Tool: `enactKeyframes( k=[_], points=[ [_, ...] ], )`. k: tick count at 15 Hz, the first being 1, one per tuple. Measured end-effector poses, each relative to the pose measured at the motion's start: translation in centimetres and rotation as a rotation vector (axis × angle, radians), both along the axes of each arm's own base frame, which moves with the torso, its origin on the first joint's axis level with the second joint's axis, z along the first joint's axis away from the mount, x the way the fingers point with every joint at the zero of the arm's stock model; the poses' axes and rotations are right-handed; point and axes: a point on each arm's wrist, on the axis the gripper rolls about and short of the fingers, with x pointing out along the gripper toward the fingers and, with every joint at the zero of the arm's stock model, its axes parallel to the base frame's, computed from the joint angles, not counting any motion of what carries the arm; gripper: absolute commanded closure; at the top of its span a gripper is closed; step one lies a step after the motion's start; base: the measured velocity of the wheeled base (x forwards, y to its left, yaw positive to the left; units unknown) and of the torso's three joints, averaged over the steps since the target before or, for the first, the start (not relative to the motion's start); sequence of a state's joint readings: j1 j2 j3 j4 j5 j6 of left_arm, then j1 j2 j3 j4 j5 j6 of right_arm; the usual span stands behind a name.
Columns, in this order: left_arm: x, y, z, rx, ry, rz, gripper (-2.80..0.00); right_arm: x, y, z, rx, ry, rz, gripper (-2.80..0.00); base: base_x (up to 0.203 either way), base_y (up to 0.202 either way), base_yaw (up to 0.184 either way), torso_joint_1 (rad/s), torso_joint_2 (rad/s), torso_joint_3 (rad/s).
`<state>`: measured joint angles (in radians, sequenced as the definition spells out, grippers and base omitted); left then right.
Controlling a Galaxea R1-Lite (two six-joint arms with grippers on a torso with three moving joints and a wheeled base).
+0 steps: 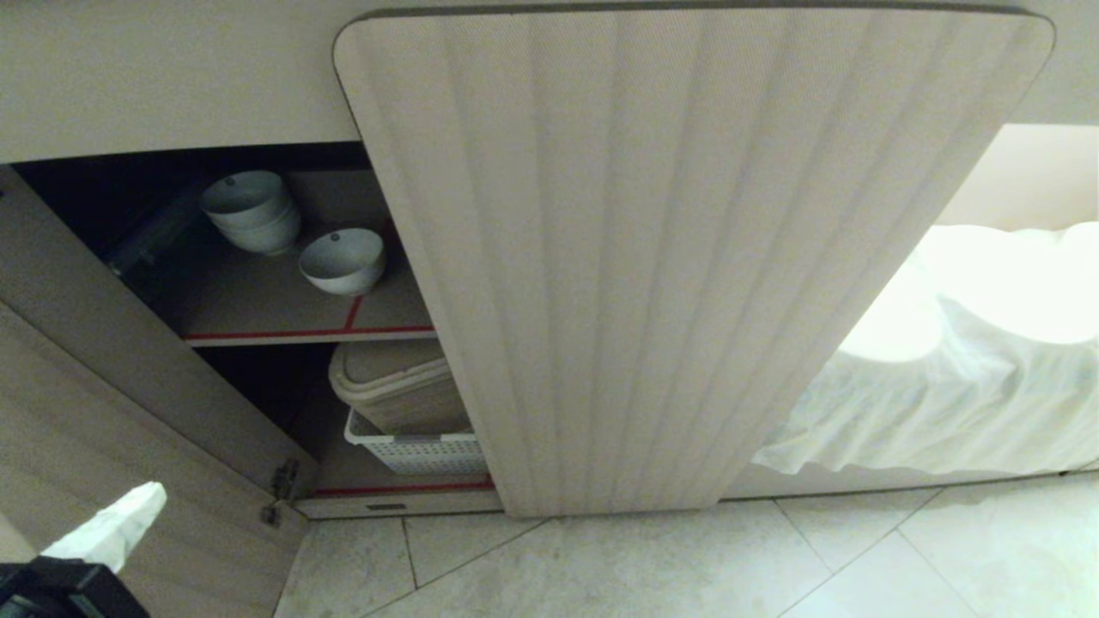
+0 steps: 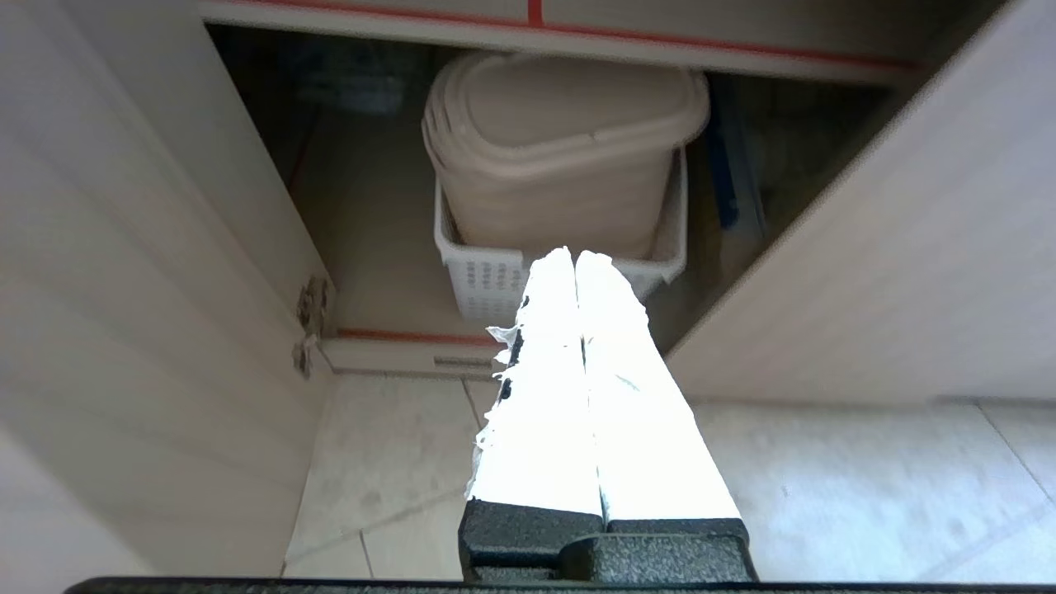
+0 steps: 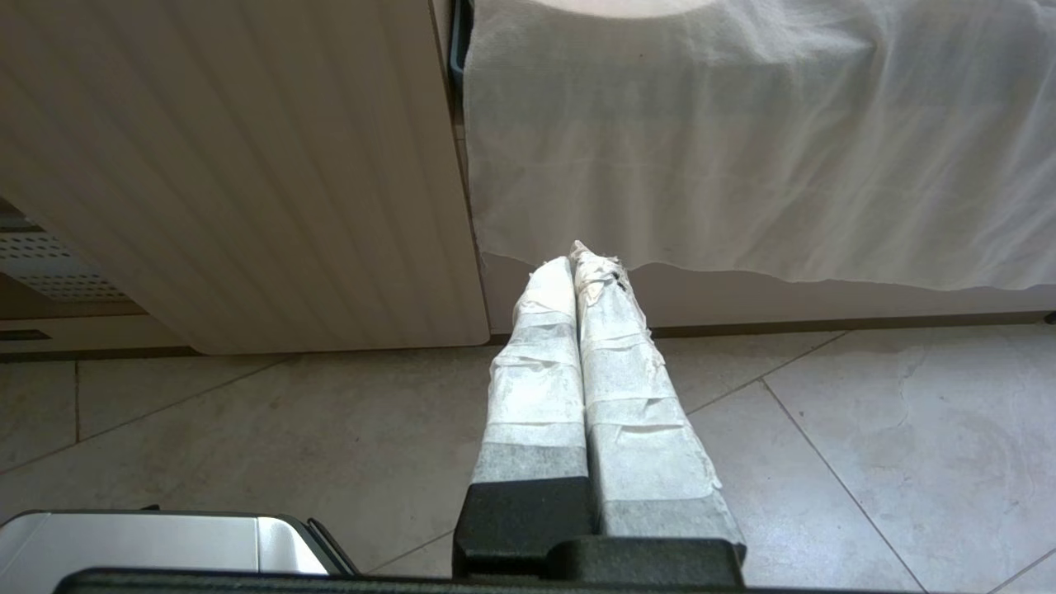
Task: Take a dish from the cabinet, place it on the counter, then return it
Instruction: Close the cabinet door
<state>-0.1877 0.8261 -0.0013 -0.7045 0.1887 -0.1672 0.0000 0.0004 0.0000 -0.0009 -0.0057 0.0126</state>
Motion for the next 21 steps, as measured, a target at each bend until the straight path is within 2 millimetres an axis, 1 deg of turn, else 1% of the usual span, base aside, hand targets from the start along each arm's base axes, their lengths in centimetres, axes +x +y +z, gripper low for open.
enactKeyframes(
  k=[4,7,10,16,19,21],
  points=[
    [-3.5,0.8,-1.1,-0.008,-0.009,0.0,0.0,0.0,0.0,0.0,0.0,0.0,0.0,0.0,0.0,0.0,0.0,0.0,0.0,0.0],
    [-6.0,1.0,-2.8,-0.005,0.007,0.037,0.0,0.0,0.0,0.0,0.0,0.0,0.0,0.0,0.0,0.0,0.0,0.0,0.0,0.0],
    [-7.7,1.0,-4.4,0.026,0.006,0.037,0.0,0.0,0.0,0.0,0.0,0.0,0.0,0.0,0.0,0.0,0.0,0.0,0.0,0.0],
    [-9.0,1.0,-5.2,0.126,-0.079,0.015,0.0,0.0,0.0,0.0,0.0,0.0,0.0,0.0,0.0,0.0,0.0,0.0,0.0,0.0],
    [-9.4,1.0,-5.5,0.187,-0.11,-0.002,0.0,0.0,0.0,0.0,0.0,0.0,0.0,0.0,0.0,0.0,0.0,0.0,0.0,0.0],
    [-9.4,0.9,-5.5,0.188,-0.118,-0.001,0.0,0.0,0.0,0.0,-0.001,0.0,0.0,0.0,0.0,0.0,0.0,0.0,0.0,0.0]
  ],
)
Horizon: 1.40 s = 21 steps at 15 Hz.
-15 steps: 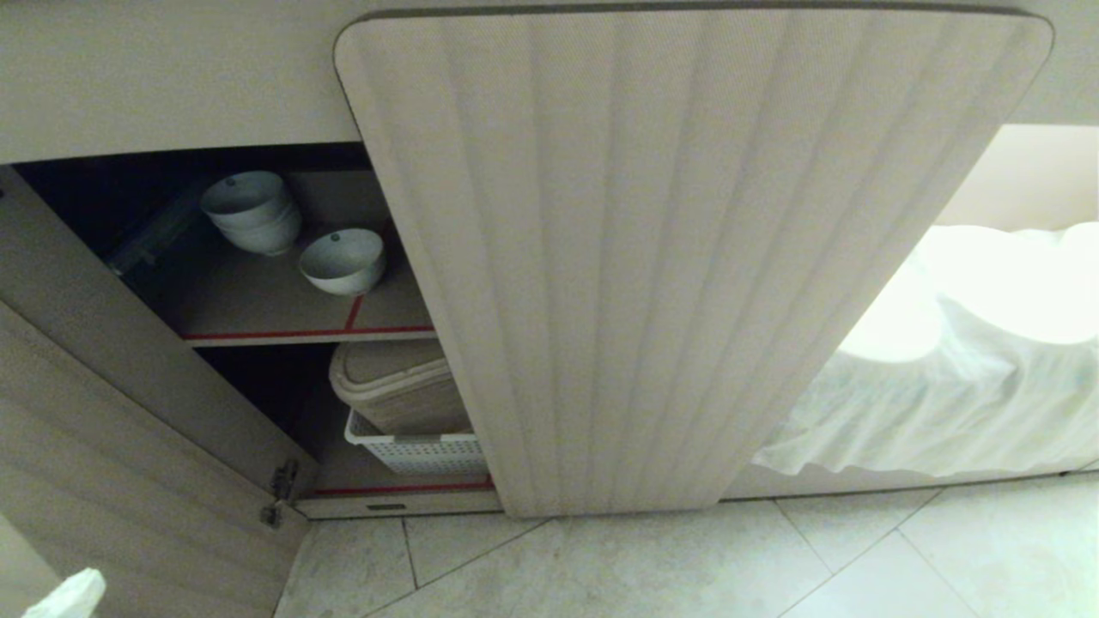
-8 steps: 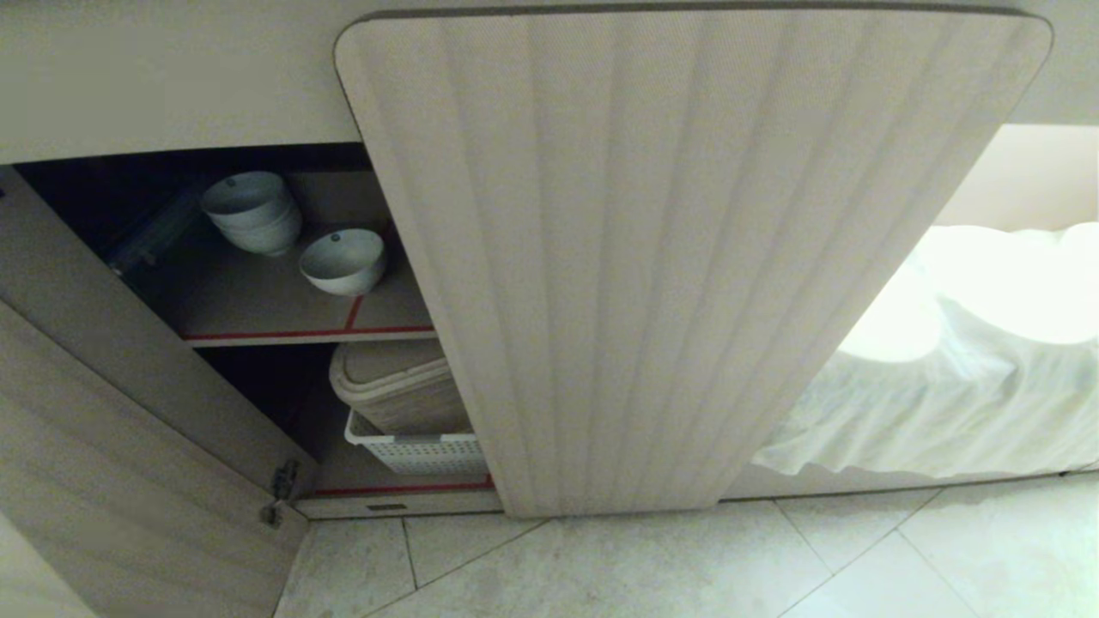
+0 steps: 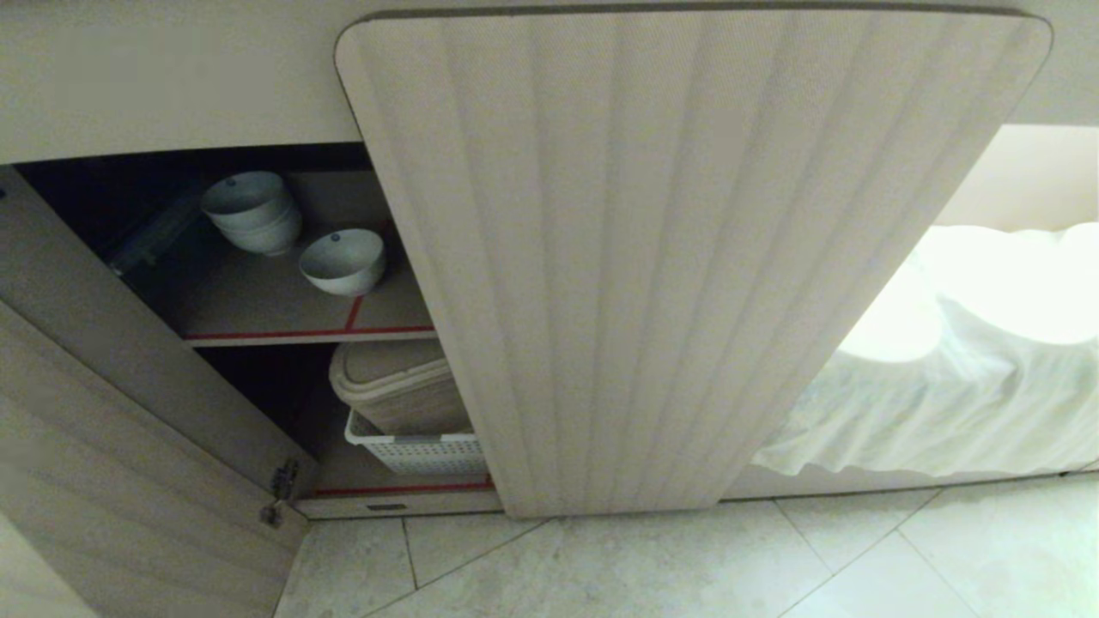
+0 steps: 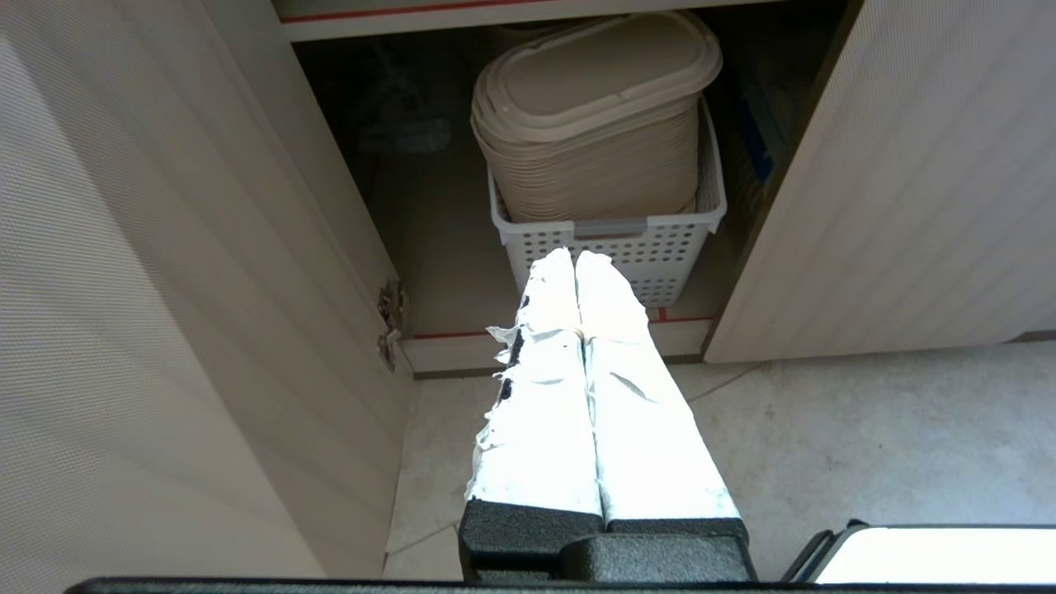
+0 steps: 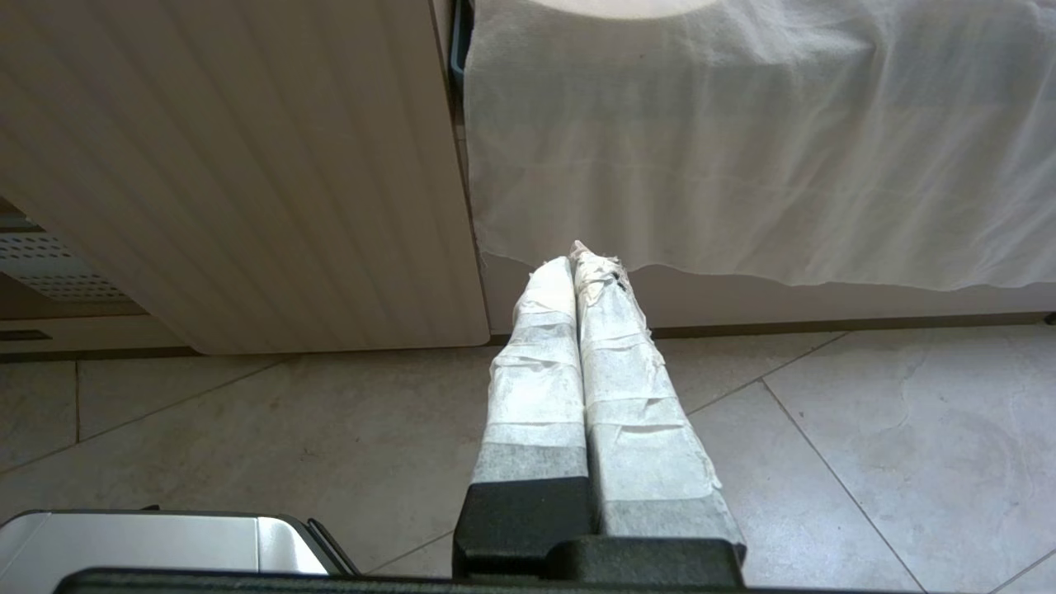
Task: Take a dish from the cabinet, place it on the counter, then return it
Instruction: Close the cabinet door
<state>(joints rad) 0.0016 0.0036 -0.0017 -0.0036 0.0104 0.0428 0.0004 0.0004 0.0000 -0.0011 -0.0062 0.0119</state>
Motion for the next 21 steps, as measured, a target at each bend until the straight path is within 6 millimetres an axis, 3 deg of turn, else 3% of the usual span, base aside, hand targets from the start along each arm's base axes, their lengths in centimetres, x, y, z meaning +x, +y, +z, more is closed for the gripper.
enactKeyframes(
  k=[21],
  points=[
    [-0.03,-0.01,0.0,0.002,-0.004,0.0,0.0,0.0,0.0,0.0,0.0,0.0,0.0,0.0,0.0,0.0,0.0,0.0,0.0,0.0]
  ],
)
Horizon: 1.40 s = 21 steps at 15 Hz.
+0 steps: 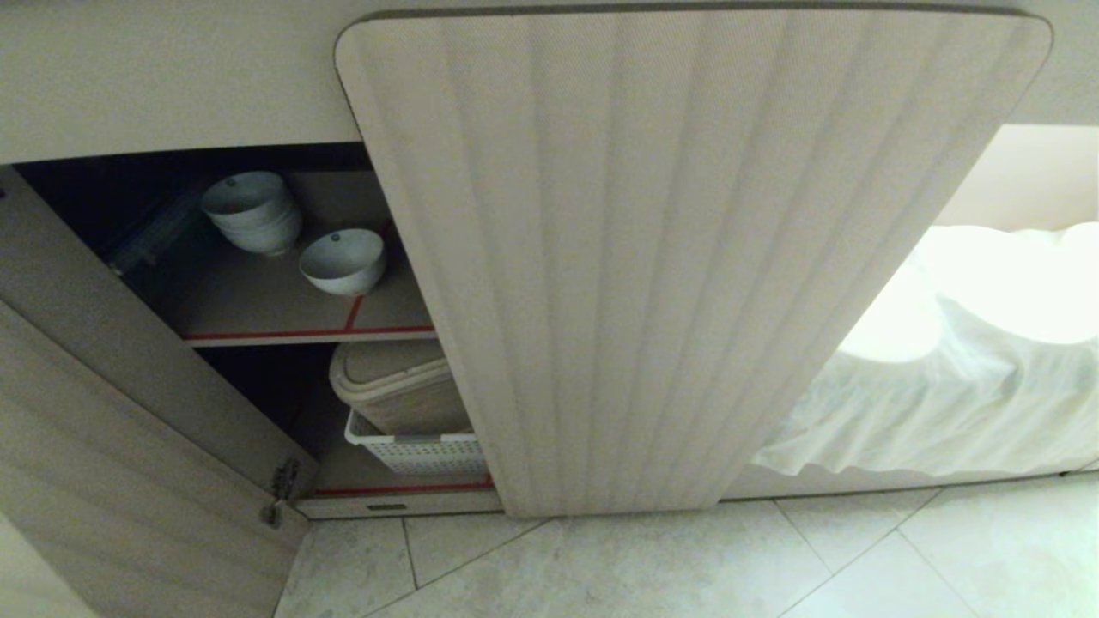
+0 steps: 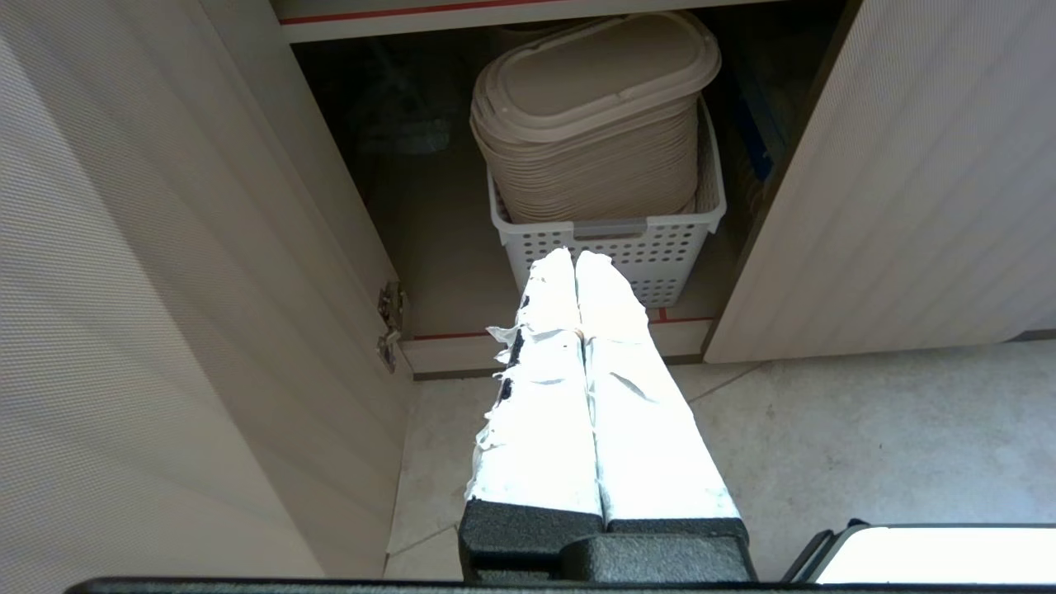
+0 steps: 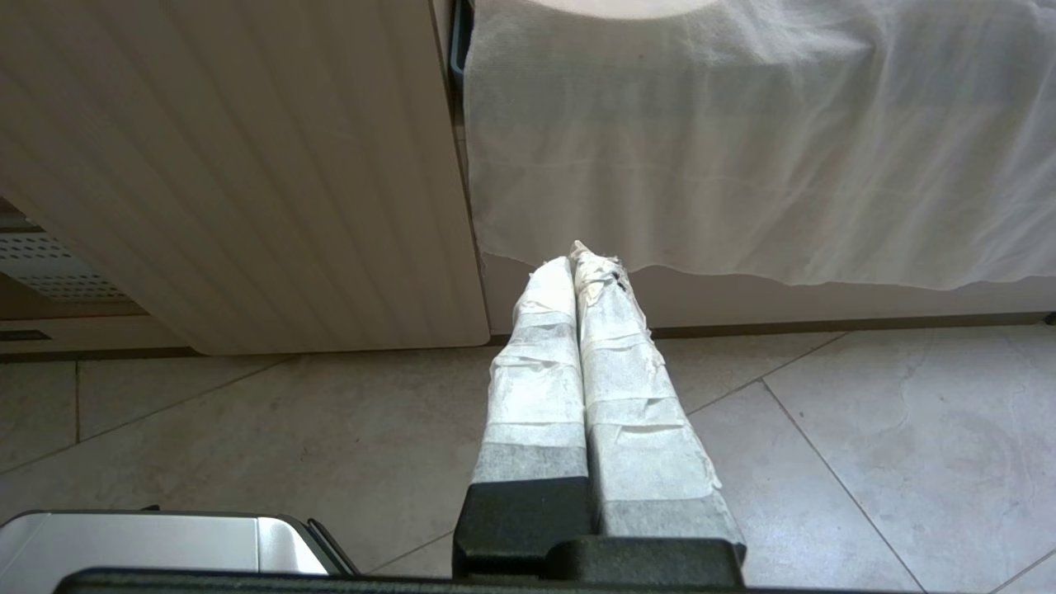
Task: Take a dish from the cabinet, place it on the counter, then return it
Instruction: Close the cabinet door
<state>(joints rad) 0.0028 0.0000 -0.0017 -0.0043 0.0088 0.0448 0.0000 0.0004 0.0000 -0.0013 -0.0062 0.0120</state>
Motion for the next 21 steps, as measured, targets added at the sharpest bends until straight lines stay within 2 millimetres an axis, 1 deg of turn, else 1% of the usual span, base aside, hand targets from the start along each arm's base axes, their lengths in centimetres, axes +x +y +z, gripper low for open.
enactKeyframes(
  k=[10,21],
  points=[
    [0.0,0.01,0.0,-0.013,0.0,0.003,0.0,0.0,0.0,-0.01,0.0,0.001,0.0,0.0,0.0,0.0,0.0,0.0,0.0,0.0],
    [0.0,0.01,-0.02,-0.015,0.002,0.003,0.0,0.0,0.0,-0.01,0.0,0.001,0.0,0.0,-0.188,0.0,-0.001,0.004,0.0,0.003]
  ],
)
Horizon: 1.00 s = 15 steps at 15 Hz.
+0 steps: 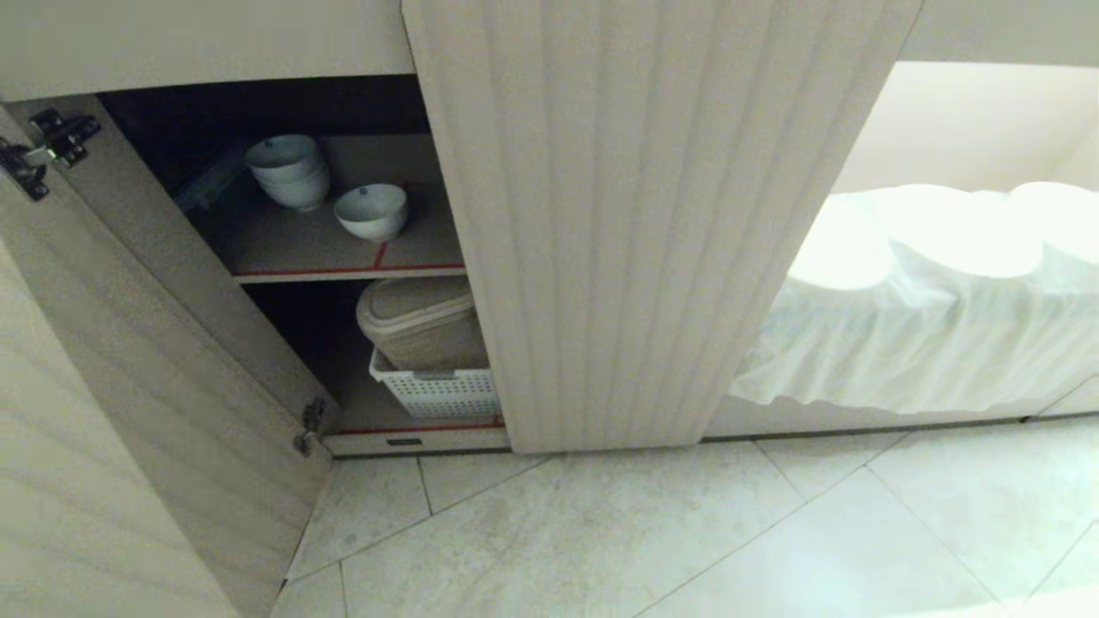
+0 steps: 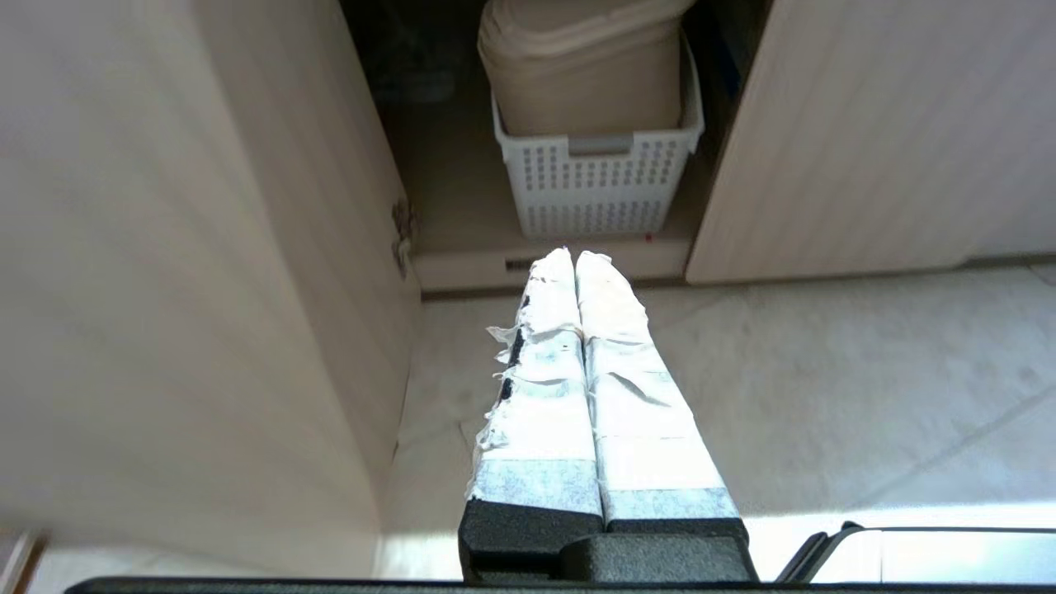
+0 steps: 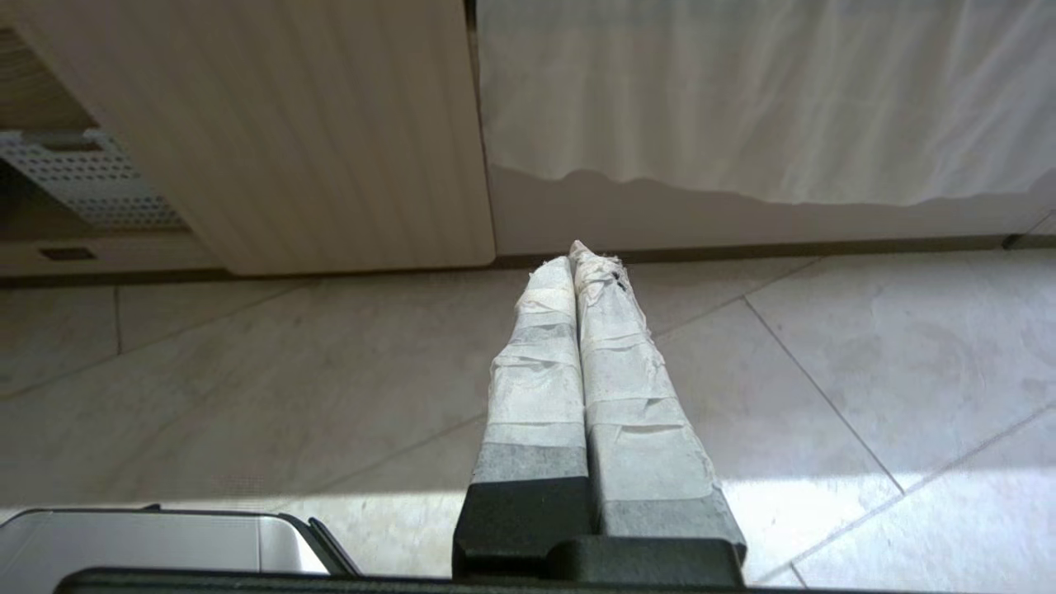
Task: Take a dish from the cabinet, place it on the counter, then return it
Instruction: Close the cabinet door
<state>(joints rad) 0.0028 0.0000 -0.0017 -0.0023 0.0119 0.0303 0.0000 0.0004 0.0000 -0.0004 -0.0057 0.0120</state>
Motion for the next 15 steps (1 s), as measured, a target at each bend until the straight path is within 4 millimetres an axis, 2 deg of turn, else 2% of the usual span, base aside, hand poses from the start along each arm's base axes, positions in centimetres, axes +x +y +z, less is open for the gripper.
enactKeyframes(
  k=[9,15],
  points=[
    [0.0,0.0,0.0,0.002,0.0,0.0,0.0,0.0,0.0,0.0,0.0,0.0,0.0,0.0,-0.186,0.0,0.0,0.003,0.0,0.003],
    [0.0,0.0,0.0,0.001,0.0,0.001,0.0,0.0,0.0,0.0,0.001,0.0,0.0,0.0,0.0,0.0,0.0,0.0,0.0,0.0]
  ],
)
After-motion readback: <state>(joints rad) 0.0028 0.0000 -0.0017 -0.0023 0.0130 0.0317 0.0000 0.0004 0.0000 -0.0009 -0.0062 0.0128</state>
